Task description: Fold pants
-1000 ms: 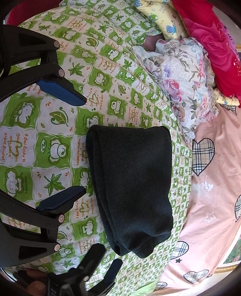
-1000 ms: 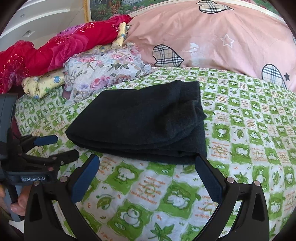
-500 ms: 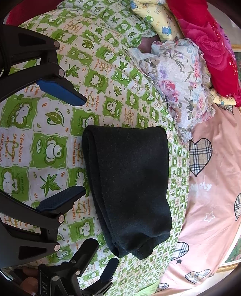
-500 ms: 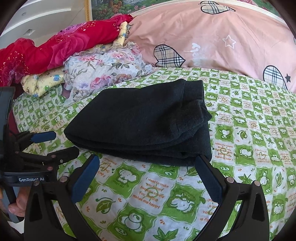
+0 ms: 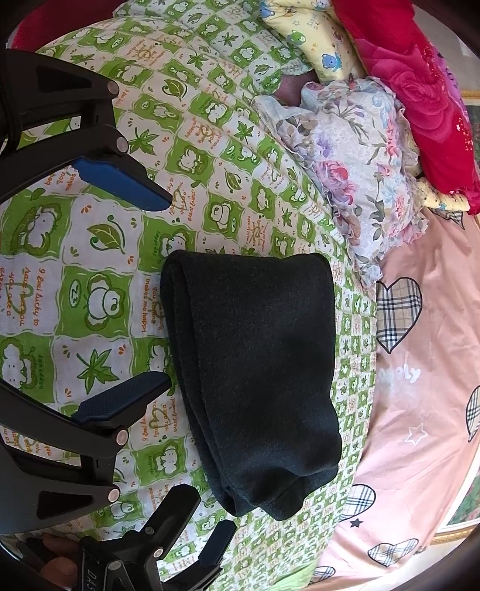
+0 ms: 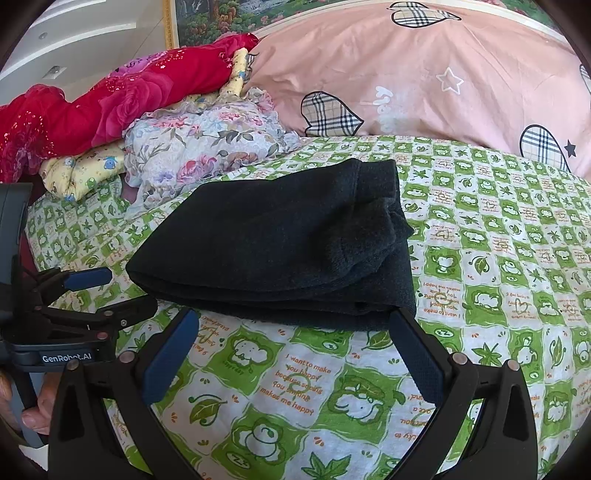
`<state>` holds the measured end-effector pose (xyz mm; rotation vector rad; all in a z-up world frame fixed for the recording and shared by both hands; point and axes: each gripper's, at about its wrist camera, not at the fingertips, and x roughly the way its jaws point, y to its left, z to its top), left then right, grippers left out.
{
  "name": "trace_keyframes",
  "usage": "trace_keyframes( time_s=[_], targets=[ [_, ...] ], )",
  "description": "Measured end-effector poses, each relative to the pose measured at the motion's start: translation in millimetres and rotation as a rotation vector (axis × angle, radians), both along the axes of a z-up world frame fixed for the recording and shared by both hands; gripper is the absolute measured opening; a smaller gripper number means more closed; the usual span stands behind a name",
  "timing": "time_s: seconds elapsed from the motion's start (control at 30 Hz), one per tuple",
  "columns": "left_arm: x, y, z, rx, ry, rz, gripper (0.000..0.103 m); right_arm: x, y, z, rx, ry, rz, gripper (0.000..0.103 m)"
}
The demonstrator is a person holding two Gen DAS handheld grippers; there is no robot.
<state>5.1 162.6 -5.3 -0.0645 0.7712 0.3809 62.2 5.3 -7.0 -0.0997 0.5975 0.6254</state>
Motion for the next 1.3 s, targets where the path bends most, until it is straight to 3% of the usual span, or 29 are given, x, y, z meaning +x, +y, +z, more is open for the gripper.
trace_keyframes(
  time_s=[1.3],
  targets=[
    [-1.6, -8.4, 1.9, 0.014, -0.002, -0.02, 0.09, 1.0, -1.1, -0.5, 0.003, 0.006, -0.001, 0.103]
  ],
)
